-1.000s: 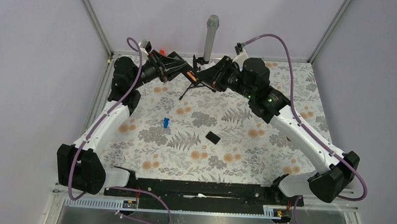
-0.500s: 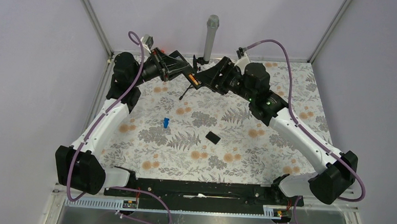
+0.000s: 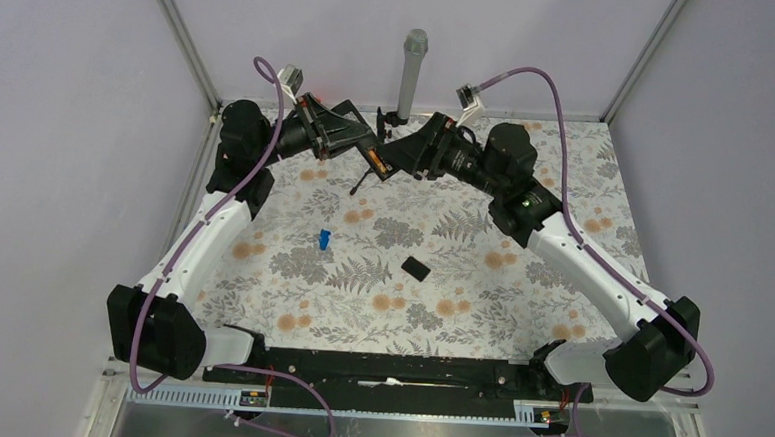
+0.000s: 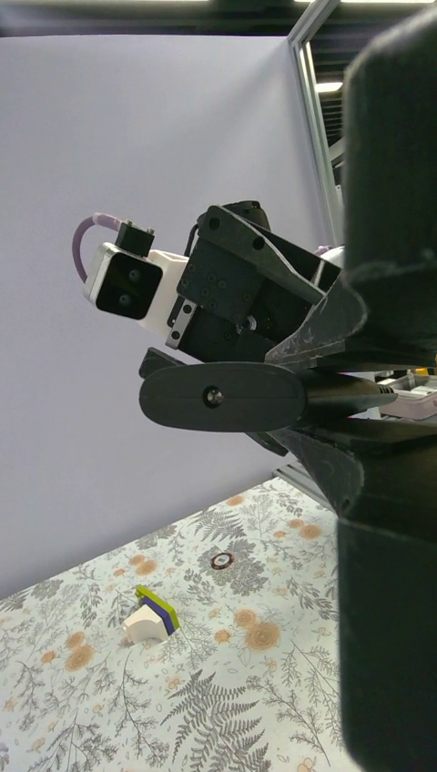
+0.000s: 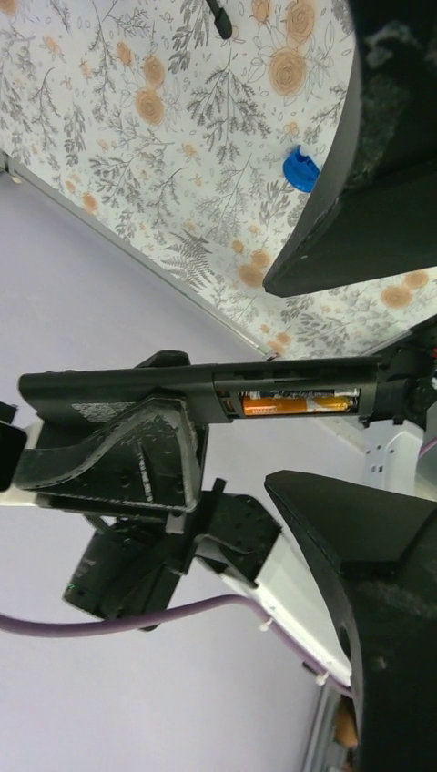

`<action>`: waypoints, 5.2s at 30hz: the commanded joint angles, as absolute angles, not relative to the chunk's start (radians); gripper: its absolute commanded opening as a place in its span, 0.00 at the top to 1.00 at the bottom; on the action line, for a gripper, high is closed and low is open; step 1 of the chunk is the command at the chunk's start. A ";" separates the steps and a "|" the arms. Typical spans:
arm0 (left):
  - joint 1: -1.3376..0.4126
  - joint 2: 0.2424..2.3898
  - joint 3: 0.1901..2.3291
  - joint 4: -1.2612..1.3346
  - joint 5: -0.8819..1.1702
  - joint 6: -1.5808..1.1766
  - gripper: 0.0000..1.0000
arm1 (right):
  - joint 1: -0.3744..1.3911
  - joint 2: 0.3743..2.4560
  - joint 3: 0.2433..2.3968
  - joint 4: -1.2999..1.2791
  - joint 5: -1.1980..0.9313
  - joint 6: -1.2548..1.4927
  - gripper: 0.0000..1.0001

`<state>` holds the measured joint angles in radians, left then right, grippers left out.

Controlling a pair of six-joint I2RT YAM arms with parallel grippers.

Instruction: Load the batteries into the remote control

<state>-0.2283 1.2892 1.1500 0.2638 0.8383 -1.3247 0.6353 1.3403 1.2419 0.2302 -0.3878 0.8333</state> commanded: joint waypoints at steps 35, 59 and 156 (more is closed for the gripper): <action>-0.112 1.236 1.314 -0.498 0.350 -0.590 1.00 | 0.668 1.367 1.069 -0.254 -0.177 0.108 0.12; -0.003 1.234 1.294 -0.488 0.367 -0.620 1.00 | 0.795 1.756 1.118 -0.458 -0.102 -0.292 0.22; -0.344 1.334 1.077 0.175 0.726 -0.879 1.00 | 0.827 1.579 1.660 -0.700 -0.102 0.022 0.64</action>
<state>-0.3408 1.3308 1.0061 0.1860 0.6933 -0.8677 0.8082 1.5688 1.6169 -0.7227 -0.0967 0.0330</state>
